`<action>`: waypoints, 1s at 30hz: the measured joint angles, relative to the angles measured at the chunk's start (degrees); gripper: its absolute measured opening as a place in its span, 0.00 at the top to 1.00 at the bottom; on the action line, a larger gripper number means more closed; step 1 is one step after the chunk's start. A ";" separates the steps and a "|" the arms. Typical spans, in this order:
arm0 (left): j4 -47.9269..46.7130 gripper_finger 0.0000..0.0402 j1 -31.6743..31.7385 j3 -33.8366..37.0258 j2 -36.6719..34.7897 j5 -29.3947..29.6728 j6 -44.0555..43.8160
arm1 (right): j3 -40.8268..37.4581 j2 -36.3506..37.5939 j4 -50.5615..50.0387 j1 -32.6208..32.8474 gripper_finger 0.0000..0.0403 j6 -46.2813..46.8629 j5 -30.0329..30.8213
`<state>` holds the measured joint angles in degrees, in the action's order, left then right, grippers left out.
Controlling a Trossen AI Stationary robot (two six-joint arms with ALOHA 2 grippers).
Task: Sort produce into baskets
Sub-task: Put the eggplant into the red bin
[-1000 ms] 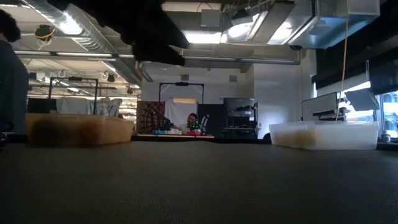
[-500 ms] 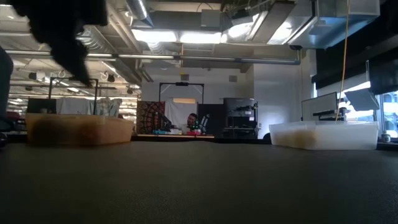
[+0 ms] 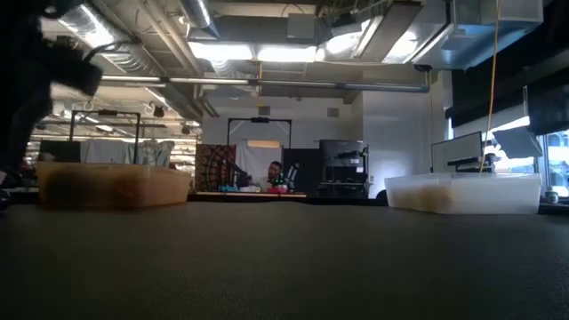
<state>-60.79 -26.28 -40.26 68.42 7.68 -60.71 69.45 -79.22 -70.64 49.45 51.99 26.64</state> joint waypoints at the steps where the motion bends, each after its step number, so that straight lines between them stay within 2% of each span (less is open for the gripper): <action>1: 0.04 0.27 0.12 0.86 0.00 -1.43 -0.29 | -0.01 -0.01 -0.01 0.00 0.51 -0.02 0.33; 4: 0.11 0.27 0.24 3.10 0.00 -3.57 -0.92 | -0.02 -0.02 -0.01 0.02 0.51 -0.28 1.43; 18: 4.43 0.28 2.07 7.92 0.89 -4.61 2.47 | -0.07 -0.02 -0.02 0.02 0.51 -1.51 2.86; 21: 4.50 0.34 2.07 7.94 1.95 -4.61 4.01 | -0.07 -0.02 -0.02 0.02 0.51 -1.51 2.78; 30: 7.90 0.63 2.01 7.94 3.54 -3.33 9.74 | -0.07 -0.04 -0.89 0.02 0.51 -2.82 2.85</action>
<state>-52.89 -24.27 -32.32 71.96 4.35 -50.98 69.38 -79.26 -71.53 49.47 49.17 29.49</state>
